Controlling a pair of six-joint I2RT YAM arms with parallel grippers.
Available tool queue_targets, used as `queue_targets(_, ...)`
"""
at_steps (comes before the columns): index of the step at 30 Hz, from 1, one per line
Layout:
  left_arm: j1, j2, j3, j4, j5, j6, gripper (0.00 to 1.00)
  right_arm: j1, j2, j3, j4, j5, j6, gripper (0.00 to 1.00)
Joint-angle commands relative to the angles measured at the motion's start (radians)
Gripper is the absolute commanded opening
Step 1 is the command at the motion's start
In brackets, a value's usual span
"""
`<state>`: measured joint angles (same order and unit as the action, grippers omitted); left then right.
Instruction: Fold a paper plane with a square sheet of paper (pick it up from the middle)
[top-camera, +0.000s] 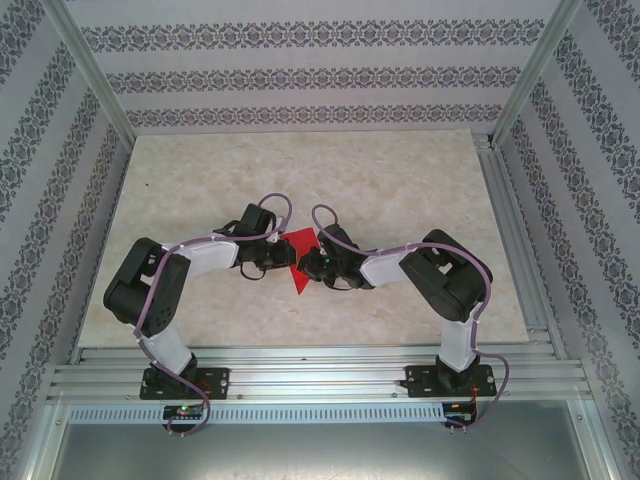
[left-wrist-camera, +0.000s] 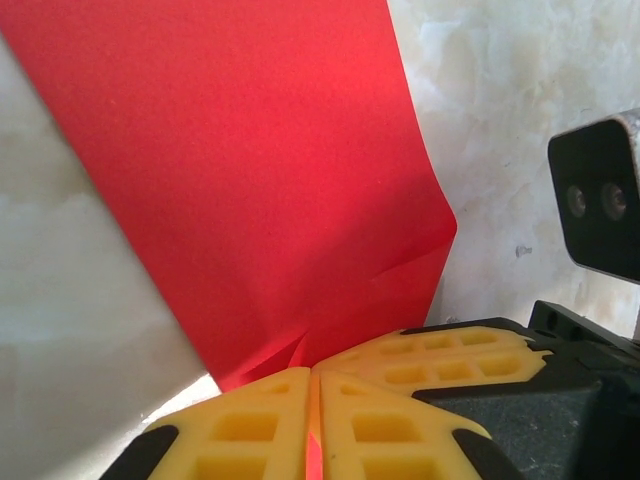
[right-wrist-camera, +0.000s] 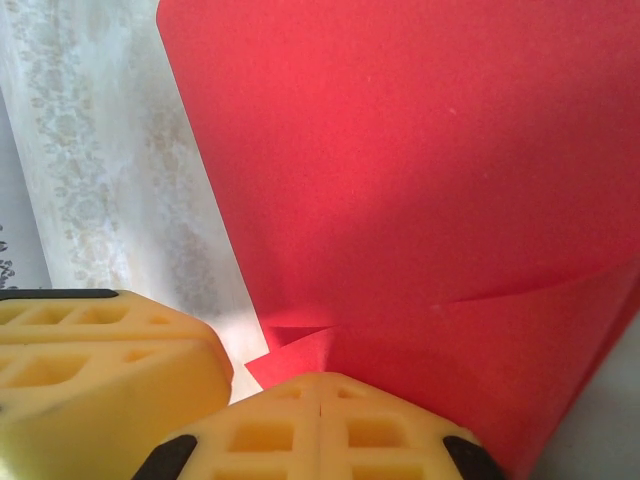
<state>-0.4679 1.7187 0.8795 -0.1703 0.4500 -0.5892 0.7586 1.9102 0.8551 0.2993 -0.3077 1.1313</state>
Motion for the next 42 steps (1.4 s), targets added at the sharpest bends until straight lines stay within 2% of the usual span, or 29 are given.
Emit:
queue_targets(1,-0.016,0.025,-0.01,0.03,0.021,-0.01,0.11,-0.002,0.024,-0.016,-0.029,0.001,-0.017,0.0)
queue_targets(8,-0.017,0.031,-0.026,0.024,0.019,-0.012,0.08,-0.002,0.027,-0.015,-0.028,0.002,-0.015,0.0)
queue_targets(20,-0.017,0.049,-0.031,-0.024,-0.054,0.01,0.07,-0.003,0.019,-0.01,-0.021,-0.006,-0.016,0.0)
queue_targets(27,-0.017,0.062,-0.034,-0.053,-0.094,0.025,0.05,-0.002,-0.054,-0.01,-0.005,-0.054,-0.053,0.01)
queue_targets(34,-0.018,0.062,-0.052,-0.051,-0.11,0.023,0.05,0.033,-0.152,-0.052,-0.078,-0.047,-0.086,0.03)
queue_targets(42,-0.018,0.055,-0.063,-0.041,-0.12,0.013,0.04,0.077,-0.149,-0.104,-0.035,-0.053,-0.043,0.03)
